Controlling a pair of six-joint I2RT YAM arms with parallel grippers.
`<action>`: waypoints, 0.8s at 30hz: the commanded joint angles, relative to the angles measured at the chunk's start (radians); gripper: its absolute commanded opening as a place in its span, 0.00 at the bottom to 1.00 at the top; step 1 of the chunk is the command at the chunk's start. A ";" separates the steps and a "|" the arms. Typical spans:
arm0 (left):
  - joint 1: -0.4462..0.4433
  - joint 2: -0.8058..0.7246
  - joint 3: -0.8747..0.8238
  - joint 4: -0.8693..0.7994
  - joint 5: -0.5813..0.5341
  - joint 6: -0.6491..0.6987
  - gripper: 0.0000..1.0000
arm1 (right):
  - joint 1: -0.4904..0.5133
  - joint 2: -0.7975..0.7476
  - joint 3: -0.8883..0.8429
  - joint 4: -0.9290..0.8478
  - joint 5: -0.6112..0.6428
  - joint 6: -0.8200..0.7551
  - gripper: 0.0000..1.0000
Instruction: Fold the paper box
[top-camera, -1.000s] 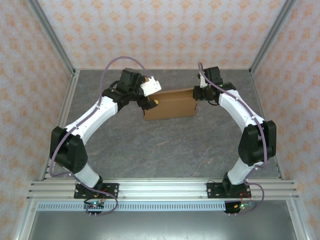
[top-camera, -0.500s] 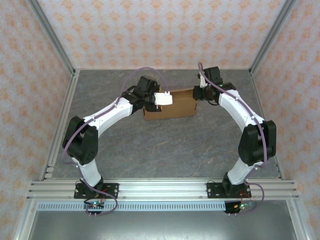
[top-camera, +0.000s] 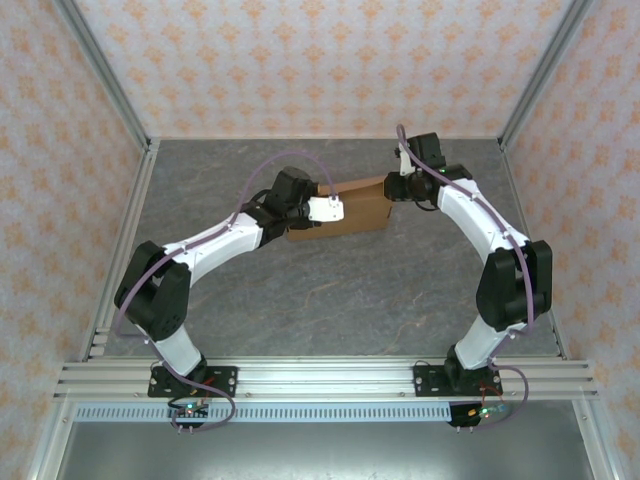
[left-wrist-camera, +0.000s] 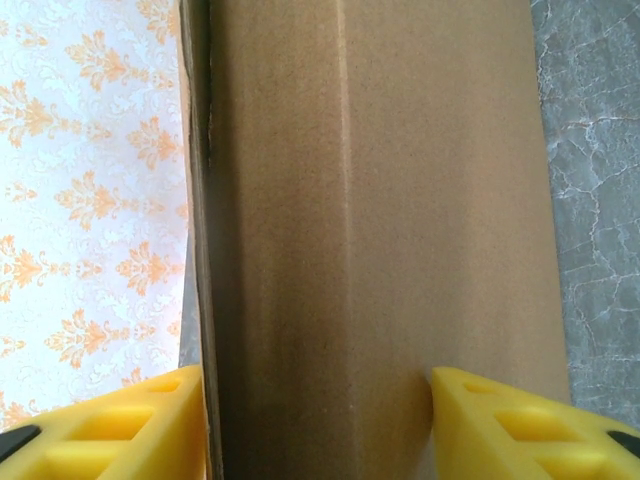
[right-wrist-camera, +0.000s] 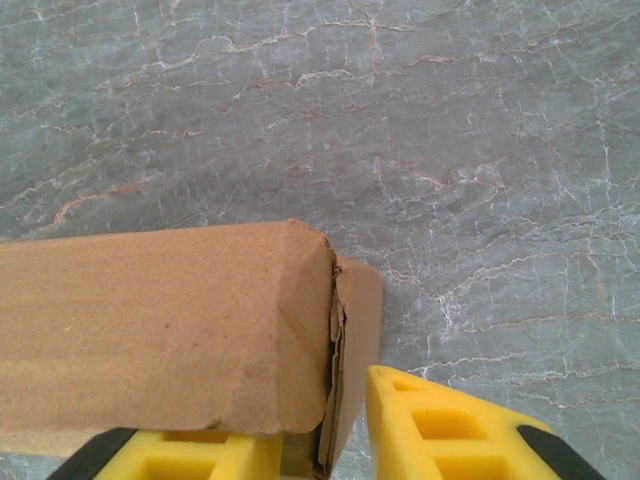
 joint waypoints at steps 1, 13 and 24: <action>-0.009 0.011 0.010 -0.016 -0.033 -0.021 0.56 | -0.003 0.009 0.013 -0.090 -0.006 -0.004 0.31; -0.009 0.052 0.042 -0.035 -0.038 -0.078 0.56 | -0.022 -0.133 -0.015 -0.145 -0.058 -0.017 0.41; -0.008 0.052 0.033 -0.039 -0.040 -0.073 0.55 | -0.111 -0.047 0.056 0.040 -0.325 0.181 0.51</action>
